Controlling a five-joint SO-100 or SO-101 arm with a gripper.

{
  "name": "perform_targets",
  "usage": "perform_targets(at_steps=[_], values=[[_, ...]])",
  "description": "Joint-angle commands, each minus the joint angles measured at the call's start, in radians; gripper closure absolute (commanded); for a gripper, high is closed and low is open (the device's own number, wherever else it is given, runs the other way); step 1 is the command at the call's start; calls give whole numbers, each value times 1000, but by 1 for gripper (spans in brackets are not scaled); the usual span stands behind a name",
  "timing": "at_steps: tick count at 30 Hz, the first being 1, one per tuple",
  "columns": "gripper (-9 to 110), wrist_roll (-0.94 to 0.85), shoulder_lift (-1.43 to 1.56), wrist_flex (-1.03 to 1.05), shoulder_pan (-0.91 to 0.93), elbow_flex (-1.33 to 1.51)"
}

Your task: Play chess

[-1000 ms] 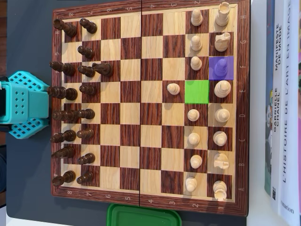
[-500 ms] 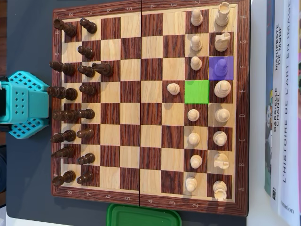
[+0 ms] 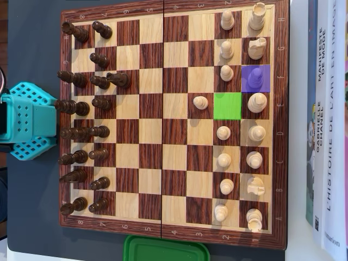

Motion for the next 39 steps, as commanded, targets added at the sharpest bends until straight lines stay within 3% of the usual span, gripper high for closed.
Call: perform_targets(at_steps=[1, 9, 18, 26, 31, 39], values=[[81, -11, 6, 132, -28, 20], [81, -11, 8, 442, -114, -23], [81, -11, 6, 1008, -120, -308], [81, 0, -14, 1293, -106, -451], [81, -8, -236, 1436, -107, -638], [82, -11, -712, 1445, -115, -923]])
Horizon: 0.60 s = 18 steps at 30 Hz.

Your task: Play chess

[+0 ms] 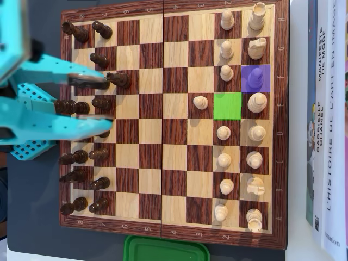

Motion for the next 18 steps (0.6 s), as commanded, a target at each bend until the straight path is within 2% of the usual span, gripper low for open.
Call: perform_targets(at_steps=[1, 11, 18], values=[[82, -5, -144, 2, 6, -149], [82, -3, -680, -6, 8, -397], [82, -3, -888, 2, -5, -565]])
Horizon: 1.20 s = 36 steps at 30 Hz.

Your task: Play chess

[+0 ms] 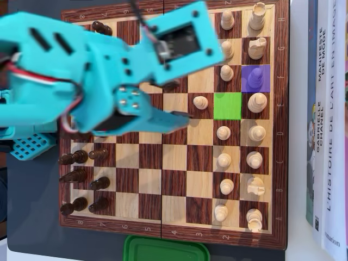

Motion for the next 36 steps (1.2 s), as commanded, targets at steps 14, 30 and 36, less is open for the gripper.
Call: perform_targets(at_steps=[14, 30, 36], values=[[82, 5, -295, 75, -12, -399], [82, 8, -466, 170, -103, -660], [82, 8, -532, 176, -101, -715]])
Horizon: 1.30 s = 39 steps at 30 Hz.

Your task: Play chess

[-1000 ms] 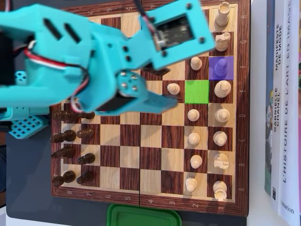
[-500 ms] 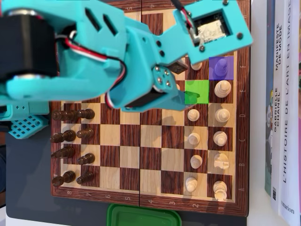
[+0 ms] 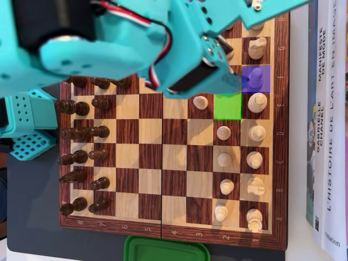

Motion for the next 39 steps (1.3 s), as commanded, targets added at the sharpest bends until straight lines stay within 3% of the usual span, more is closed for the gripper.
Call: perform_targets(at_steps=[1, 39], values=[[82, 8, -12, 3, -3, -86], [82, -6, -187, 0, 9, -265]])
